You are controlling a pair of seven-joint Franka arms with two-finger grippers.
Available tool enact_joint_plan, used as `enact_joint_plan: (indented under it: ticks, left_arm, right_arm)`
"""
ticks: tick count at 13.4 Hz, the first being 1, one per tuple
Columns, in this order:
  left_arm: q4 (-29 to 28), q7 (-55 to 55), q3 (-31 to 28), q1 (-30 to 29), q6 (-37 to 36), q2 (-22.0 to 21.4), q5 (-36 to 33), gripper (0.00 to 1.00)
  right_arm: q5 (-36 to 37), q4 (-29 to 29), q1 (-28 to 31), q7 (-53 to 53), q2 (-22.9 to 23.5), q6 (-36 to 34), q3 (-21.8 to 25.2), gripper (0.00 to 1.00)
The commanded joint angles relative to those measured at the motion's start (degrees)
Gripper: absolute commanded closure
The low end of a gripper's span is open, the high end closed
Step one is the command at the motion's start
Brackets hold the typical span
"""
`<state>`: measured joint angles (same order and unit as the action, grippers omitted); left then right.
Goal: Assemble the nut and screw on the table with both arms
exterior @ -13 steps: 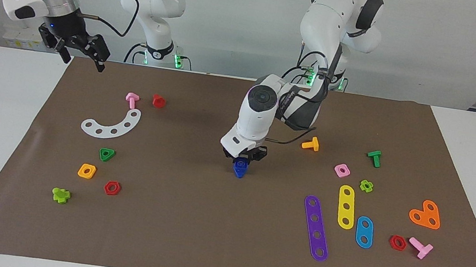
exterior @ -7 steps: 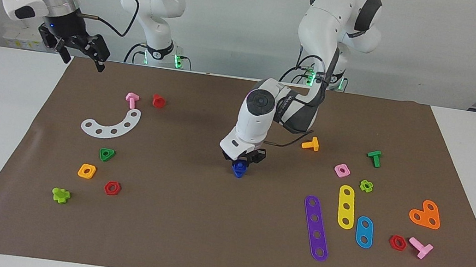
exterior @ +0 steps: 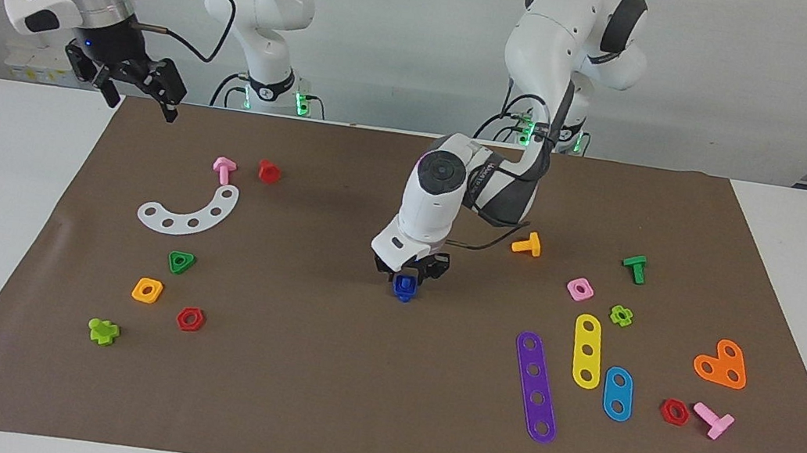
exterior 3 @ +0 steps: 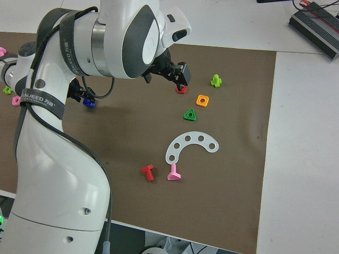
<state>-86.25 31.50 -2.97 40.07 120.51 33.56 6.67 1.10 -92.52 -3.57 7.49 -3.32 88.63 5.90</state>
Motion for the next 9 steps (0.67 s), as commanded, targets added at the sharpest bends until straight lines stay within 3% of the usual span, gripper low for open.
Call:
enact_joint_plan:
  ticks: [1,6,9]
  left_arm:
    - [0.7,0.9,-1.0,0.9,-2.5,-0.4,-0.8,0.22]
    - [5.6,0.2,-3.0,-2.8,-11.2,-1.6,-0.5,0.22]
    - [6.9,-4.1,-2.4,-9.5,-14.6,-8.8,-0.1,0.22]
  right_arm:
    - [-0.6,-1.5,0.1,-1.3,-1.4,0.3,0.3,0.0]
    - [-0.6,-1.5,0.1,-1.3,-1.4,0.2,0.3,0.0]
    - [-0.6,-1.5,0.1,-1.3,-1.4,0.3,0.3,0.0]
